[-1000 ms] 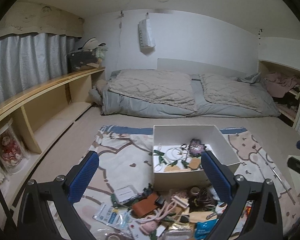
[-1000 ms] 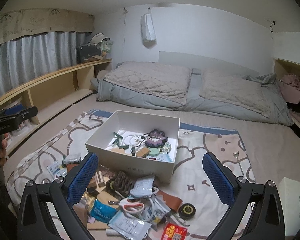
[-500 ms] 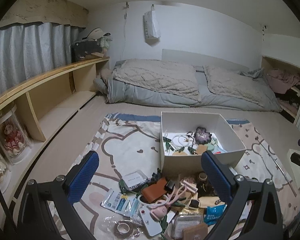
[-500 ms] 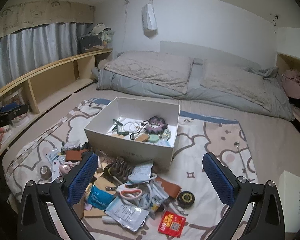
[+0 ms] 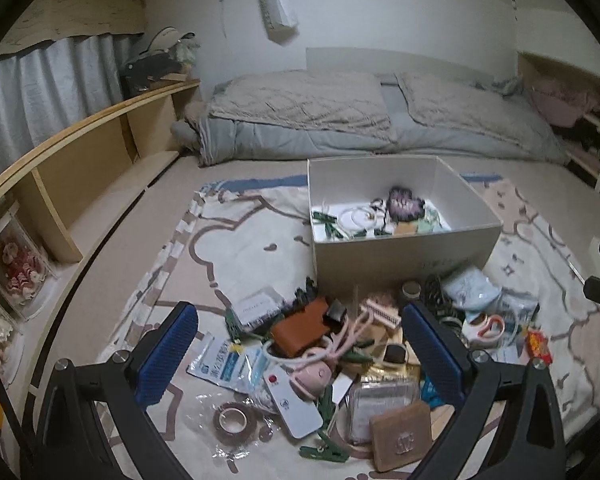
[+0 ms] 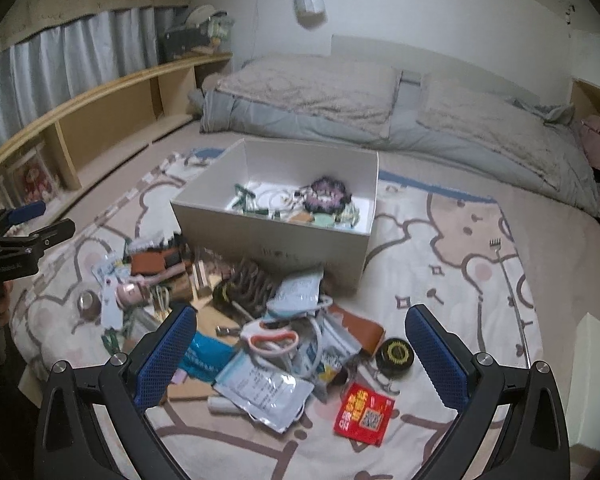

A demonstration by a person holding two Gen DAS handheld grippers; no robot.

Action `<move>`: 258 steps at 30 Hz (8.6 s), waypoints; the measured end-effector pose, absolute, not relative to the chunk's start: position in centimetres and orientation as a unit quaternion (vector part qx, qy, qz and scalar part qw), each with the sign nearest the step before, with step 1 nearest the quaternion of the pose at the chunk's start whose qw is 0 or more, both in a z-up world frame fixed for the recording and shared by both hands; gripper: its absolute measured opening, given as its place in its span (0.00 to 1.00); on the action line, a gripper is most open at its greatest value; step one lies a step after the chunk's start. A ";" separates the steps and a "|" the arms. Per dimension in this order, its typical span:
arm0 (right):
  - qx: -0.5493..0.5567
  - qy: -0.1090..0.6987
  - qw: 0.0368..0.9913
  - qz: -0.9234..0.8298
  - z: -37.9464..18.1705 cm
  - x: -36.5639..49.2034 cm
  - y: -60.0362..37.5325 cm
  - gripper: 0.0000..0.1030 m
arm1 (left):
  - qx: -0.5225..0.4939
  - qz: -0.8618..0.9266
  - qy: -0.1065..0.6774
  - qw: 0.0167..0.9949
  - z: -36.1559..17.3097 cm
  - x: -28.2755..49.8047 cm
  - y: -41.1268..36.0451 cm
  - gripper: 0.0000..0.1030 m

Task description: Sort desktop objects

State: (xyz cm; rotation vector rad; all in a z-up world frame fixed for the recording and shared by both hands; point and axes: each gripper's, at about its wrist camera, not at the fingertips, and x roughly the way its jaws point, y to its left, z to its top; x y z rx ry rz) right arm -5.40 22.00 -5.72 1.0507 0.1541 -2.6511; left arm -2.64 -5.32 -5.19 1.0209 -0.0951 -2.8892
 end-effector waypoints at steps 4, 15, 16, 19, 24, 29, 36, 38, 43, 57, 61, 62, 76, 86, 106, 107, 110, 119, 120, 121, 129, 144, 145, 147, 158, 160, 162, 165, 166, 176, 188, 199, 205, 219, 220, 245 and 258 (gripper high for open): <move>0.389 0.058 0.139 -0.909 -7.6 -5.7 21.9 1.00 | 0.363 -0.931 -0.023 0.032 -7.2 -3.1 -4.5 1.00; 0.436 0.071 0.150 -0.885 -11.3 -6.0 20.2 1.00 | 0.433 -0.900 -0.008 0.039 -11.6 -4.3 -3.6 1.00; 0.437 0.072 0.151 -0.884 -11.6 -6.1 19.9 1.00 | 0.440 -0.897 -0.009 0.039 -12.1 -4.4 -3.6 1.00; 0.450 0.077 0.157 -0.876 -12.7 -6.2 18.9 1.00 | 0.458 -0.888 -0.006 0.042 -13.3 -4.6 -3.9 1.00; 0.466 0.077 0.162 -0.867 -14.2 -6.3 17.8 1.00 | 0.468 -0.883 -0.003 0.037 -14.2 -4.6 -3.8 1.00; 0.469 0.053 0.147 -0.869 -15.7 -6.6 17.3 1.00 | 0.467 -0.884 -0.003 0.027 -14.7 -4.5 -3.4 1.00; 0.448 0.021 0.100 -0.888 -17.9 -6.7 17.6 1.00 | 0.458 -0.889 0.000 0.025 -15.5 -4.4 -2.6 1.00; 0.448 0.008 0.085 -0.890 -18.5 -6.9 18.0 1.00 | 0.456 -0.890 -0.004 0.025 -15.7 -4.4 -2.4 1.00; 0.455 -0.013 0.069 -0.888 -19.5 -7.4 18.3 1.00 | 0.447 -0.894 -0.018 0.022 -16.1 -4.2 -1.7 1.00; 0.458 -0.007 0.024 -0.889 -22.0 -6.8 17.8 1.00 | 0.415 -0.909 -0.035 0.015 -15.6 -2.5 -0.6 1.00; 0.453 -0.040 0.009 -0.891 -22.3 -6.2 19.0 1.00 | 0.411 -0.911 -0.016 0.020 -15.5 -2.0 -0.9 1.00; 0.450 -0.047 0.005 -0.892 -22.4 -5.9 19.3 1.00 | 0.411 -0.912 -0.012 0.021 -15.5 -1.8 -1.0 1.00; 0.414 -0.152 -0.083 -0.893 -22.7 -3.4 23.5 1.00 | 0.393 -0.918 0.021 0.038 -15.8 -0.2 -2.8 1.00; 0.412 -0.148 -0.118 -0.891 -22.2 -3.2 26.4 1.00 | 0.390 -0.919 0.031 0.051 -16.9 -0.1 -4.3 1.00; 0.386 -0.170 -0.218 -0.880 -19.5 -2.2 34.0 1.00 | 0.387 -0.922 -0.003 0.028 -17.7 -1.5 -2.4 1.00; 0.384 -0.174 -0.219 -0.880 -19.3 -2.4 34.3 1.00 | 0.389 -0.921 -0.005 0.026 -17.9 -1.6 -2.2 1.00; 0.383 -0.191 -0.226 -0.875 -19.3 -3.2 35.7 1.00 | 0.391 -0.920 -0.012 0.022 -18.2 -1.8 -1.8 1.00; 0.397 -0.204 -0.228 -0.865 -20.2 -4.9 37.2 1.00 | 0.397 -0.917 -0.018 0.022 -18.5 -1.9 -2.2 1.00; 0.398 -0.203 -0.228 -0.865 -20.2 -4.8 37.2 1.00 | 0.400 -0.916 -0.019 0.024 -18.6 -1.8 -2.4 1.00; 0.398 -0.204 -0.230 -0.864 -20.2 -4.7 37.1 1.00 | 0.400 -0.916 -0.020 0.025 -18.6 -1.7 -2.5 1.00; 0.390 -0.156 -0.153 -0.894 -18.3 -3.8 32.0 1.00 | 0.427 -0.902 -0.042 0.041 -18.9 -0.8 -3.2 1.00; 0.438 -0.008 0.092 -0.894 -20.1 -2.5 16.5 1.00 | 0.496 -0.863 -0.065 0.070 -21.7 0.0 -4.0 1.00; 0.441 -0.002 0.102 -0.892 -20.3 -2.4 15.8 1.00 | 0.502 -0.861 -0.059 0.064 -22.0 0.1 -3.9 1.00; 0.445 0.008 0.112 -0.888 -20.7 -2.4 15.0 1.00 | 0.501 -0.861 -0.054 0.062 -22.1 0.3 -3.8 1.00; 0.465 0.034 0.153 -0.871 -22.9 -2.2 12.8 1.00 | 0.505 -0.861 -0.033 0.052 -22.3 1.1 -3.5 0.97; 0.468 0.036 0.158 -0.869 -22.8 -2.0 12.9 1.00 | 0.507 -0.860 -0.026 0.048 -22.3 1.2 -3.5 0.94; 0.471 0.033 0.160 -0.867 -22.6 -1.8 12.9 1.00 | 0.506 -0.861 -0.022 0.048 -22.1 1.3 -3.4 0.94; 0.480 0.026 0.166 -0.861 -22.4 -1.4 13.6 1.00 | 0.505 -0.862 -0.018 0.042 -21.8 1.7 -3.4 0.94; 0.483 0.024 0.169 -0.859 -22.3 -1.2 13.7 1.00 | 0.506 -0.862 -0.017 0.041 -21.8 1.8 -3.4 0.94; 0.497 -0.010 0.189 -0.847 -21.3 0.1 14.2 1.00 | 0.490 -0.871 0.010 0.028 -20.0 3.7 -3.9 0.94; 0.519 -0.010 0.219 -0.826 -21.2 1.7 13.0 1.00 | 0.512 -0.858 0.030 0.029 -20.3 6.0 -5.2 0.94; 0.472 -0.049 0.166 -0.864 -18.7 0.6 17.1 1.00 | 0.490 -0.871 0.037 0.031 -19.5 6.5 -5.4 0.95; 0.451 -0.090 0.090 -0.883 -15.5 -1.5 22.9 1.00 | 0.485 -0.874 0.040 -0.009 -19.5 6.2 -3.7 0.95; 0.487 -0.060 -0.005 -0.871 -16.4 -4.0 30.0 1.00 | 0.488 -0.872 0.005 -0.033 -21.5 5.4 0.3 0.95; 0.489 -0.065 -0.003 -0.870 -16.6 -4.2 30.3 1.00 | 0.489 -0.872 0.004 -0.033 -21.6 5.4 0.4 0.95; 0.485 -0.177 0.069 -0.853 -17.1 -3.2 31.8 0.07 | 0.514 -0.857 0.032 -0.038 -22.4 4.9 0.1 1.00; 0.539 -0.227 0.163 -0.795 -17.5 1.6 28.2 0.07 | 0.514 -0.857 0.031 -0.036 -22.4 5.0 0.2 1.00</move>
